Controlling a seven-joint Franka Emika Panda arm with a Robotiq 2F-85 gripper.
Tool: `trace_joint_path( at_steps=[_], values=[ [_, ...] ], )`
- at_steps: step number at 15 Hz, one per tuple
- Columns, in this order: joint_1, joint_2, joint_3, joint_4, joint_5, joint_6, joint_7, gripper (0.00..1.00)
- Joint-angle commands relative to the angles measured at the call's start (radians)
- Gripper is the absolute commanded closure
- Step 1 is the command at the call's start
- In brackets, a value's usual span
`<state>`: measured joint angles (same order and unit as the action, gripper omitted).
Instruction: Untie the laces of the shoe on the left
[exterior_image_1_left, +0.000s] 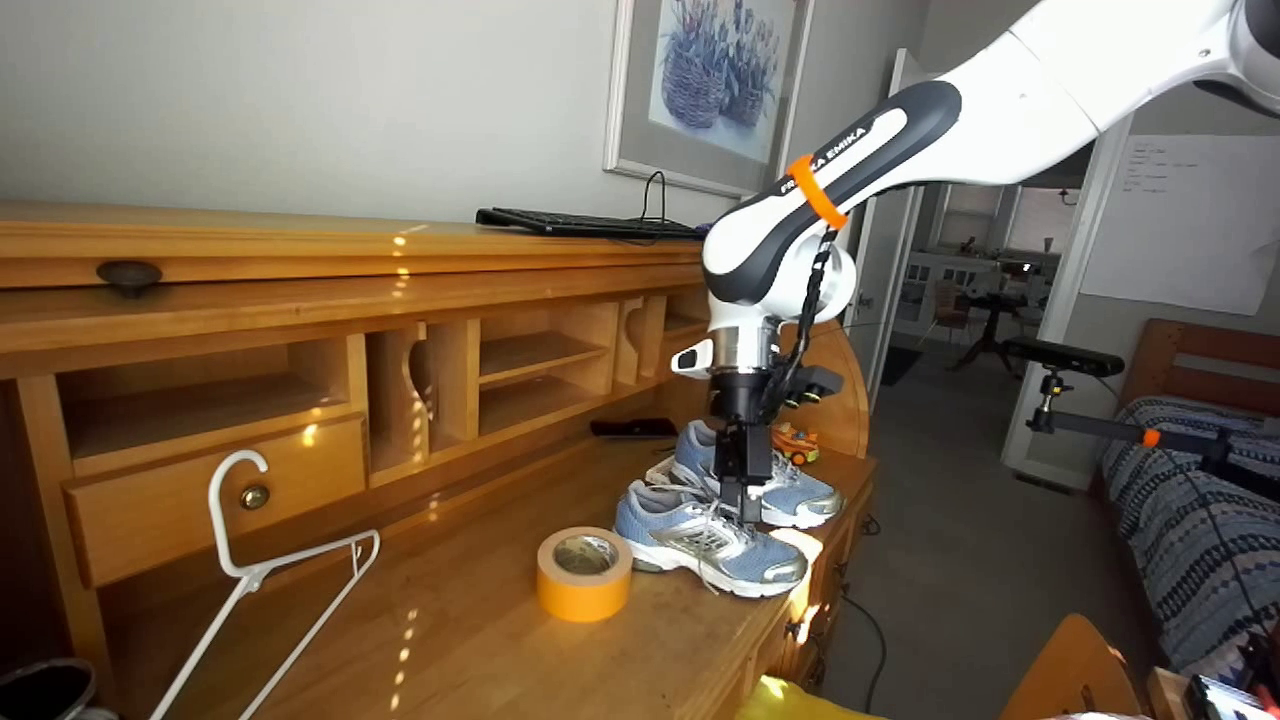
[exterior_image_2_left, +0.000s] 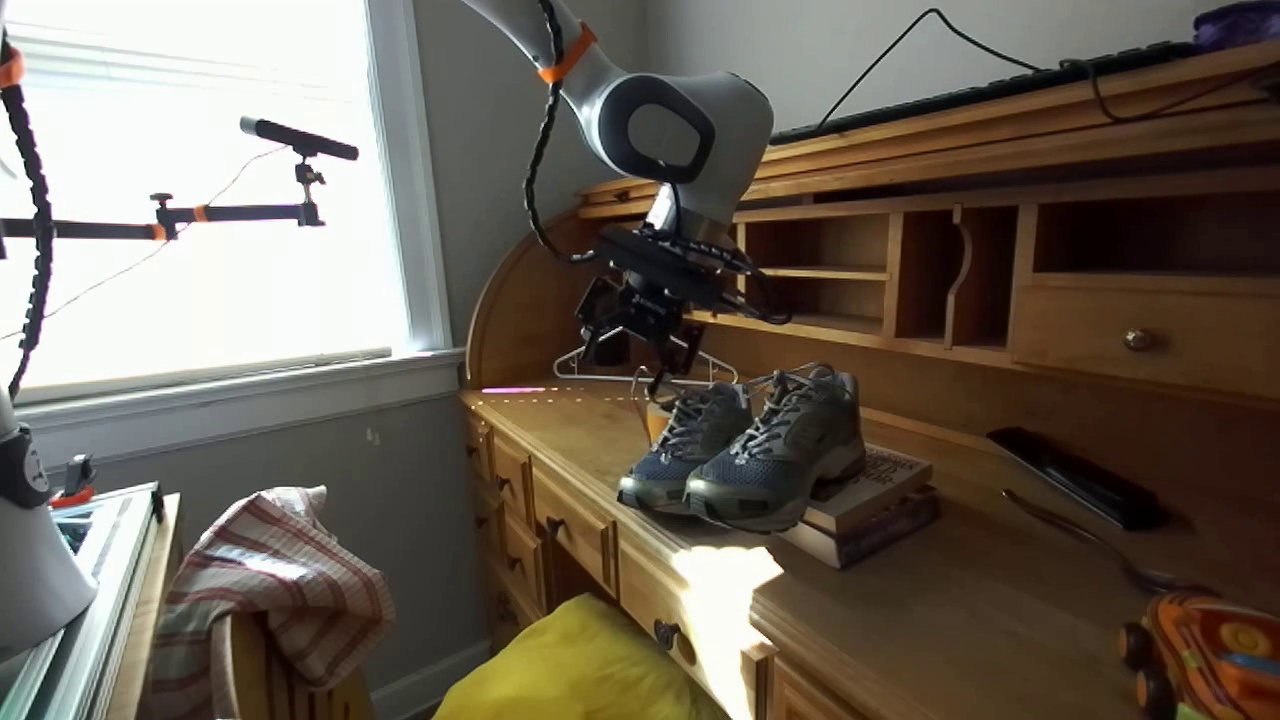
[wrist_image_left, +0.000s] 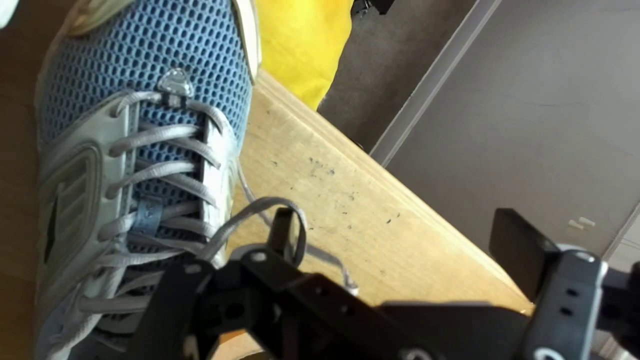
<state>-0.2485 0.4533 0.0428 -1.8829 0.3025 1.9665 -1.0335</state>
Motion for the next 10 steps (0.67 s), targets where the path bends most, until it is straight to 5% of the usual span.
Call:
trace_joint_path(
  at_steps=[1, 10],
  values=[
    [0.0, -0.029, -0.005, -0.005, 0.006, -0.067, -0.032, 0.0],
    [0.021, -0.076, -0.014, -0.021, -0.002, -0.125, -0.077, 0.0]
  ],
)
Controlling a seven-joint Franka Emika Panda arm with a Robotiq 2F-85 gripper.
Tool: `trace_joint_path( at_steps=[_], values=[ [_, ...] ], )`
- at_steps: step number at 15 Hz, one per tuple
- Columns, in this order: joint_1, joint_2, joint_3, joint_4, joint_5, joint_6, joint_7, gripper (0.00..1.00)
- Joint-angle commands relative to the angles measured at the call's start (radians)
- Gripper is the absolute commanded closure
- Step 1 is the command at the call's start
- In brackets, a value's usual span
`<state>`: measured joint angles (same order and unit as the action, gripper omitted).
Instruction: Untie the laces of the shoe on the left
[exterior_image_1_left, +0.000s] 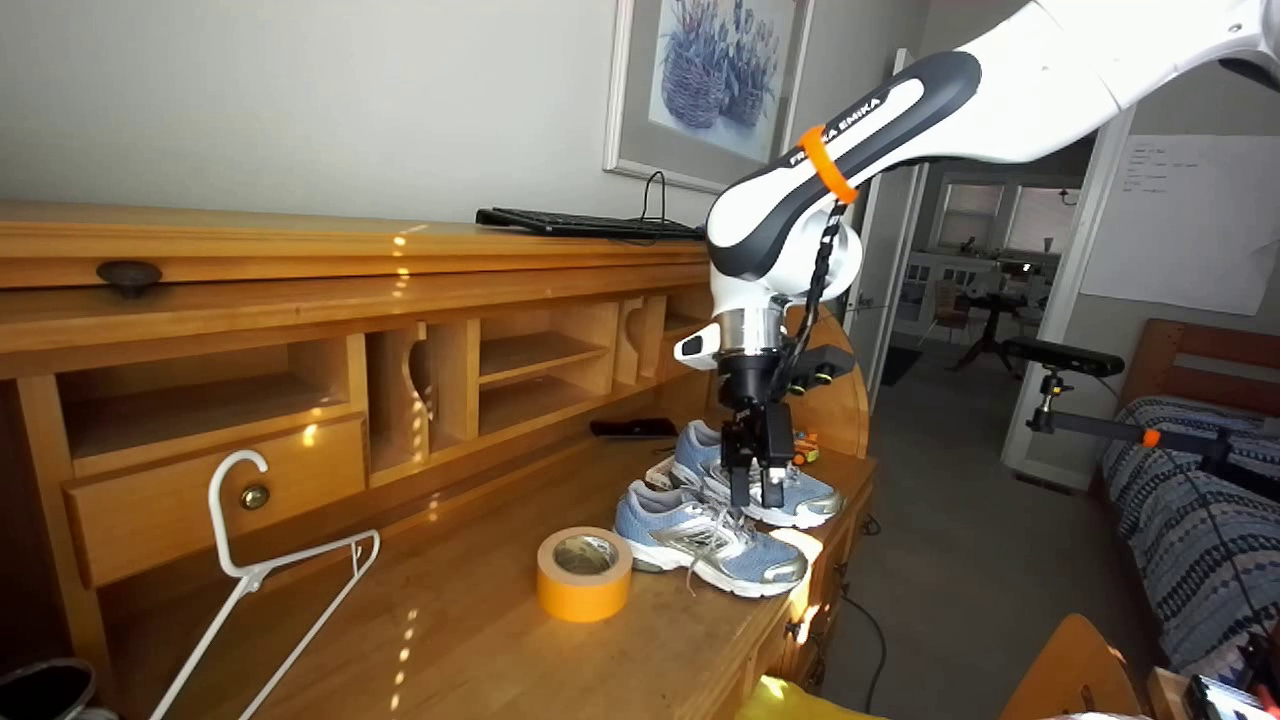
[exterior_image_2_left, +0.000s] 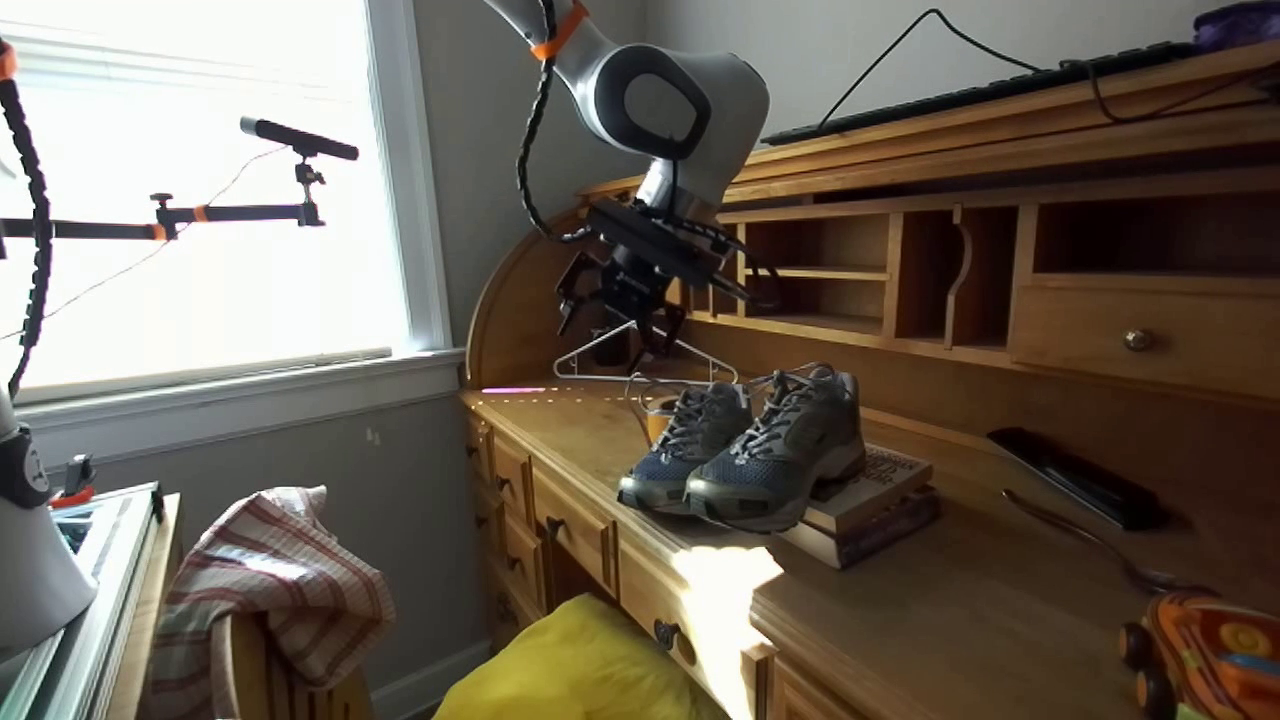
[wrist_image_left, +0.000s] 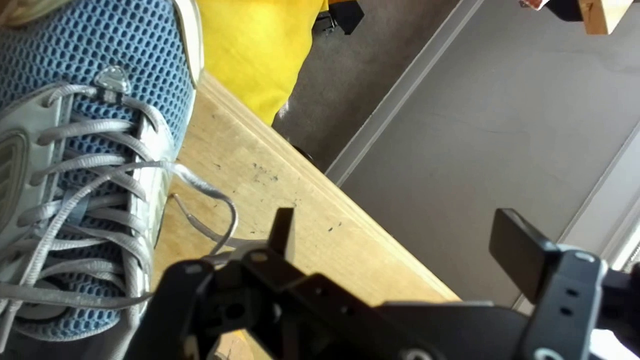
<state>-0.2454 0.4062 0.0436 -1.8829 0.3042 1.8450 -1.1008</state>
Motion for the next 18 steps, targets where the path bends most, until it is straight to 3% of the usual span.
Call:
trace_joint_path(
  at_steps=[1, 7, 12, 18],
  values=[
    [0.024, -0.043, -0.018, -0.033, -0.008, 0.026, -0.001, 0.0],
    [0.075, -0.055, -0.048, -0.053, -0.119, 0.144, 0.12, 0.0],
    [0.068, -0.036, -0.036, -0.073, -0.099, 0.32, 0.109, 0.0],
    [0.056, -0.004, -0.016, -0.075, -0.073, 0.383, 0.096, 0.0]
  ],
)
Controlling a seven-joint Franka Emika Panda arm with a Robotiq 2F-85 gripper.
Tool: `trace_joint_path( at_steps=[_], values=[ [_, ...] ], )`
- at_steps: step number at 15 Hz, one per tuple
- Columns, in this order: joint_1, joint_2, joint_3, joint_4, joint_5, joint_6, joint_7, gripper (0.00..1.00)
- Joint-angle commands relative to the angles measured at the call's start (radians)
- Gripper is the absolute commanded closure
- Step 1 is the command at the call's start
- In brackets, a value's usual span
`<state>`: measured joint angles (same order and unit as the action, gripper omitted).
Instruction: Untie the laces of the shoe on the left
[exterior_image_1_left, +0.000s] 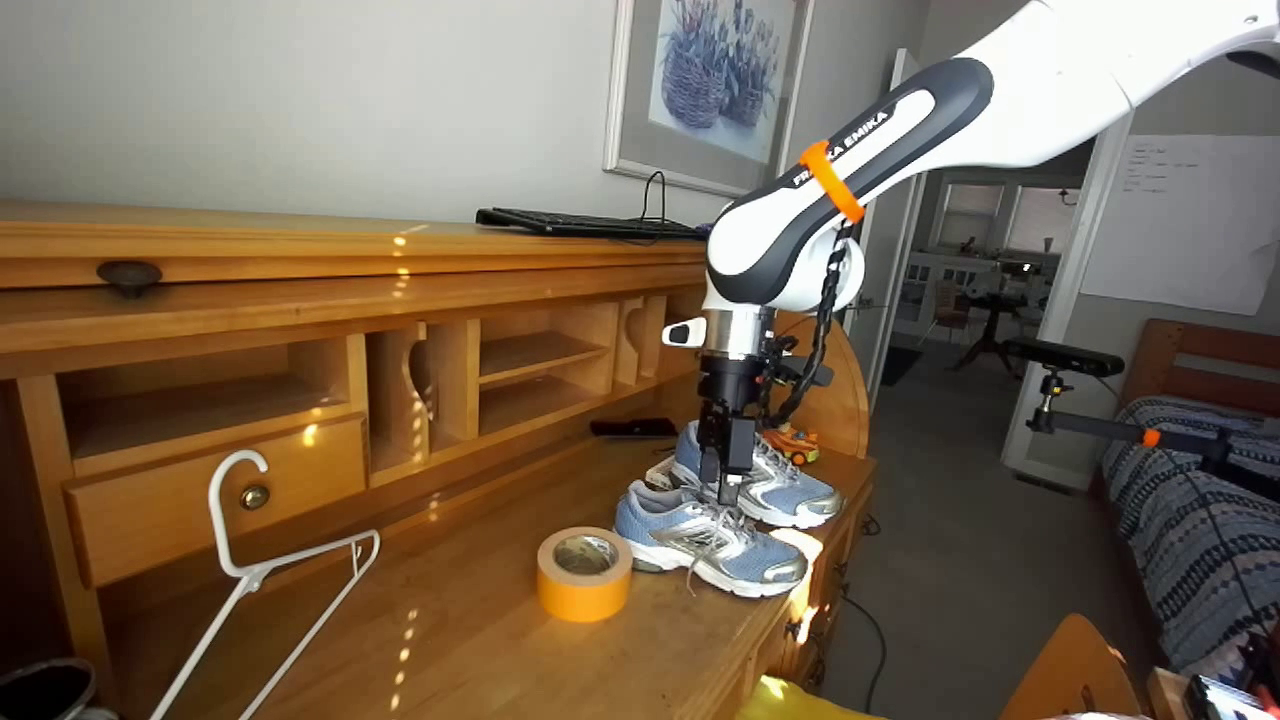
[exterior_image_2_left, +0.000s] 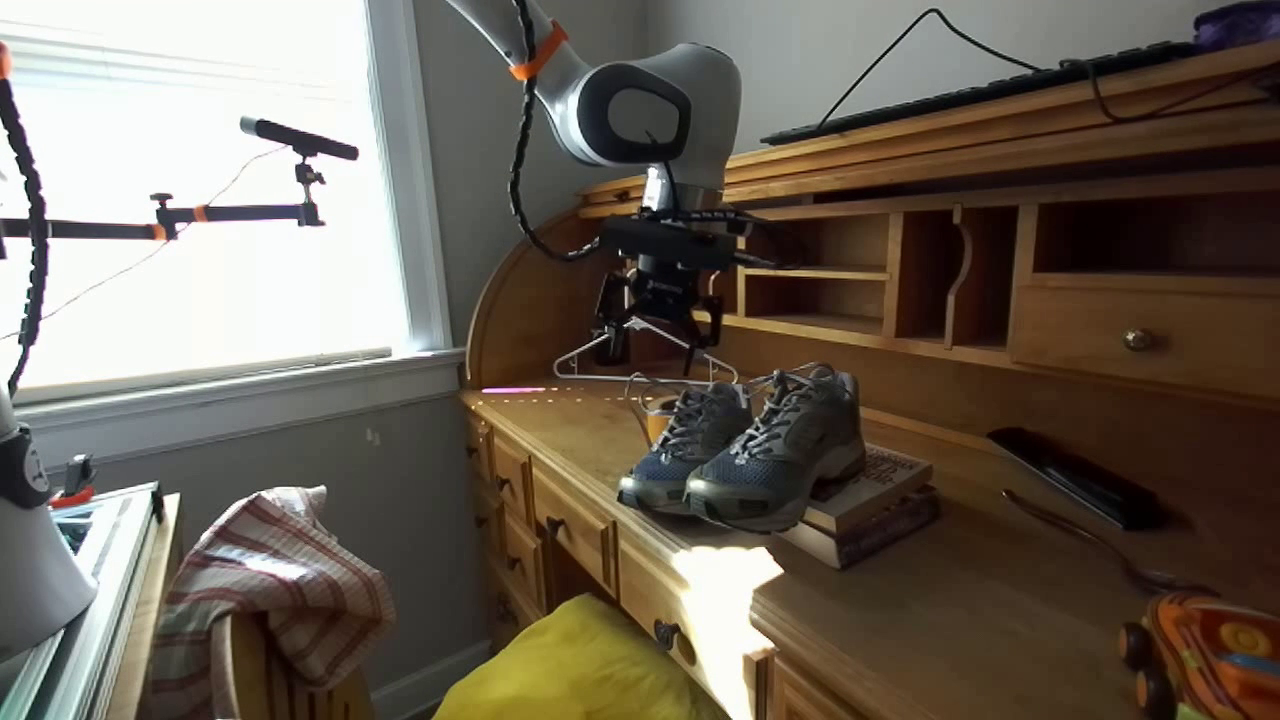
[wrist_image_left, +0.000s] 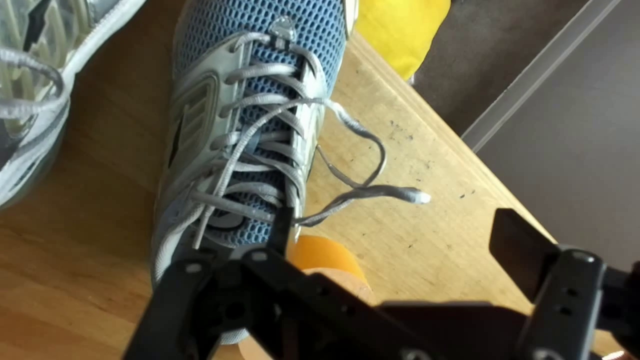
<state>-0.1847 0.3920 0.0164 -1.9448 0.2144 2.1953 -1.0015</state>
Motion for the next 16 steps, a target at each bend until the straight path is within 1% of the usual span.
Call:
trace_joint_path(
  at_steps=[1, 10, 14, 16],
  values=[
    [-0.005, 0.015, 0.014, -0.012, 0.019, 0.032, -0.002, 0.0],
    [-0.014, 0.031, 0.039, -0.008, 0.063, 0.075, -0.02, 0.0],
    [-0.012, 0.042, 0.045, 0.001, 0.069, 0.066, -0.018, 0.0],
    [-0.009, 0.046, 0.042, 0.002, 0.054, 0.054, -0.014, 0.0]
  ],
)
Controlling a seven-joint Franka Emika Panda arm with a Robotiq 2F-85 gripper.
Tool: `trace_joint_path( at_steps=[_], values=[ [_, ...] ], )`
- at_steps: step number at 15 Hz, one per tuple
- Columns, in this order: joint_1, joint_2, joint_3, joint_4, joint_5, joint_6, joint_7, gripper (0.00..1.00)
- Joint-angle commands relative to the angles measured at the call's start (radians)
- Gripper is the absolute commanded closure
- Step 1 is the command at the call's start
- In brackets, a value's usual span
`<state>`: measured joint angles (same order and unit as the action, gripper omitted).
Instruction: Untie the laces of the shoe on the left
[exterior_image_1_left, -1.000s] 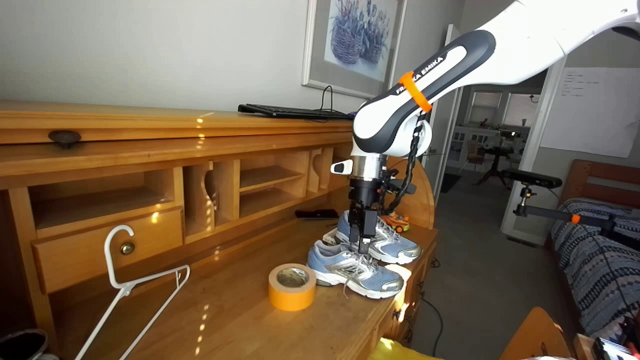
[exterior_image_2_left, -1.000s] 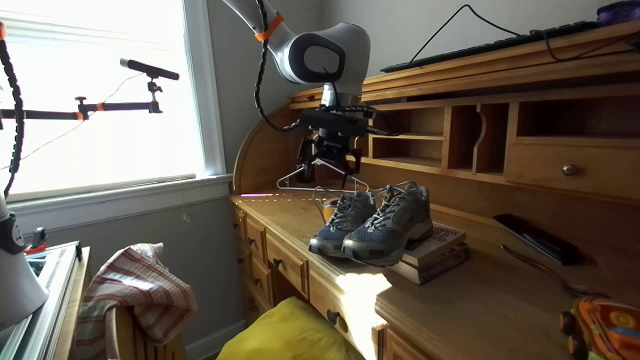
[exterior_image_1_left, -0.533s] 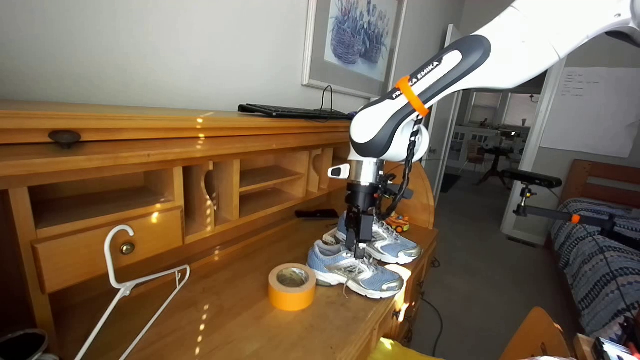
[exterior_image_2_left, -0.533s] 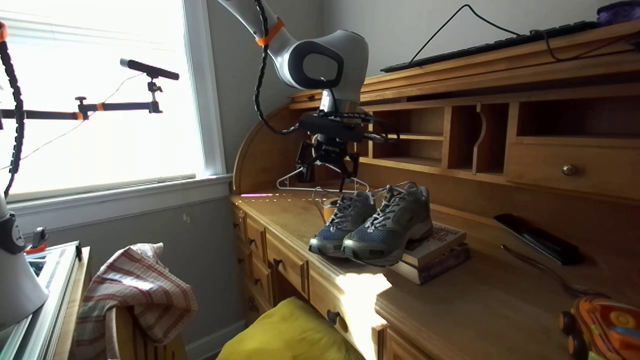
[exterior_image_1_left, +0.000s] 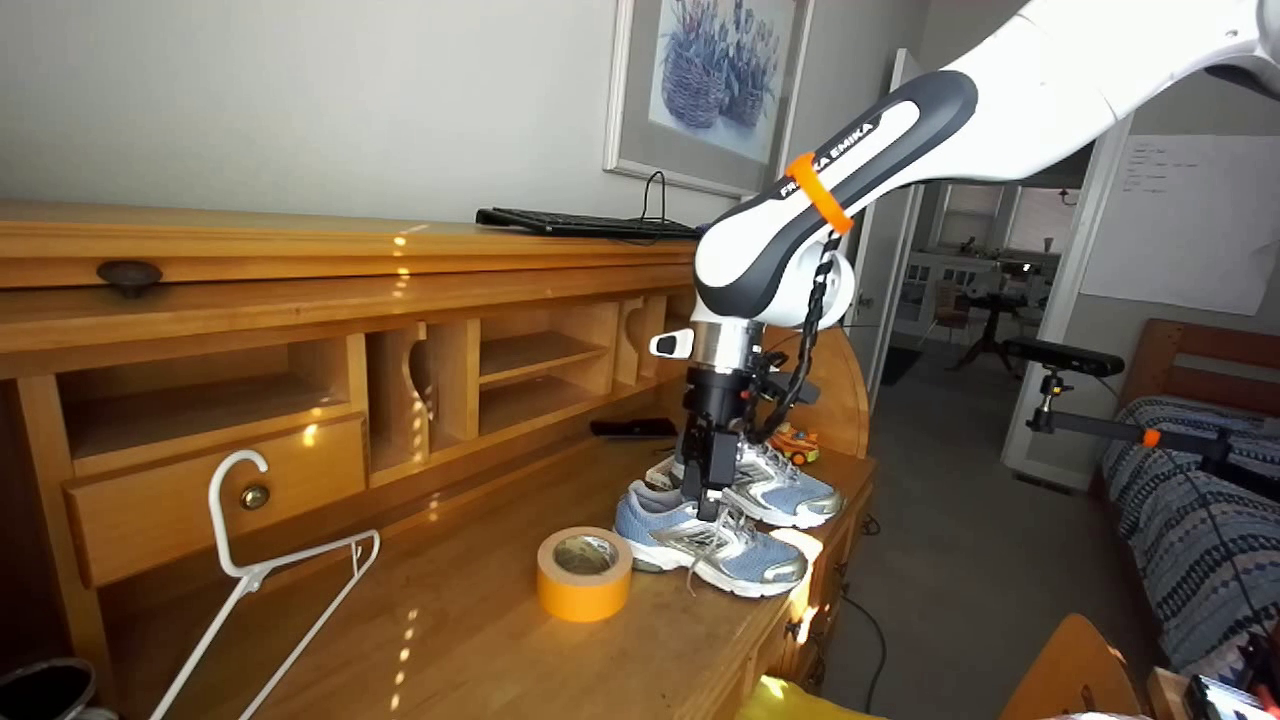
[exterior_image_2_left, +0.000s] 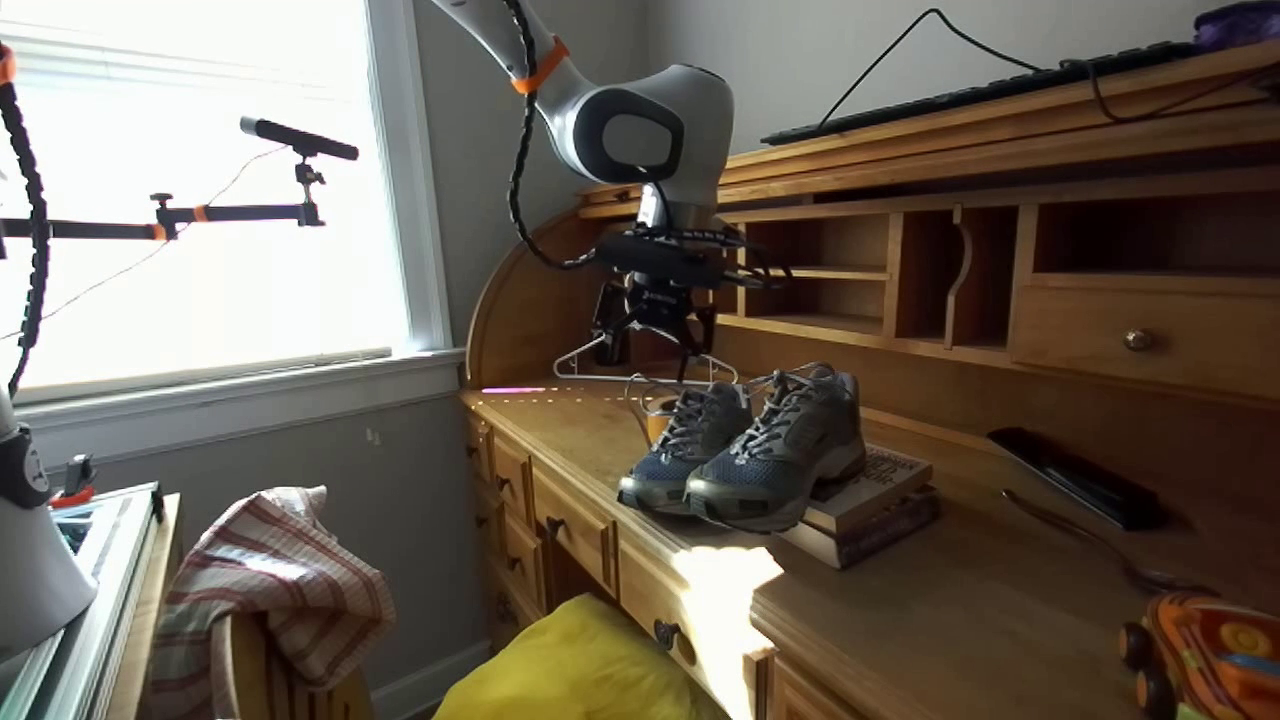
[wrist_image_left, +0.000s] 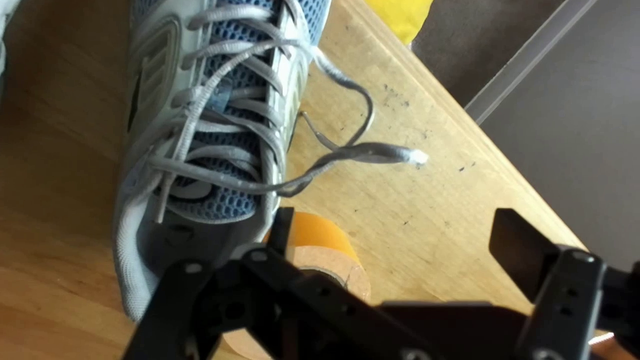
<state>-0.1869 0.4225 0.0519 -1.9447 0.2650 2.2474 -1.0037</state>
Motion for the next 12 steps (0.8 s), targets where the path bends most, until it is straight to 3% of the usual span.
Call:
trace_joint_path(
  at_steps=[1, 12],
  values=[
    [-0.007, 0.017, 0.006, 0.002, -0.001, -0.003, -0.015, 0.0],
    [0.031, 0.028, -0.025, 0.021, -0.191, -0.092, 0.036, 0.0]
  ],
)
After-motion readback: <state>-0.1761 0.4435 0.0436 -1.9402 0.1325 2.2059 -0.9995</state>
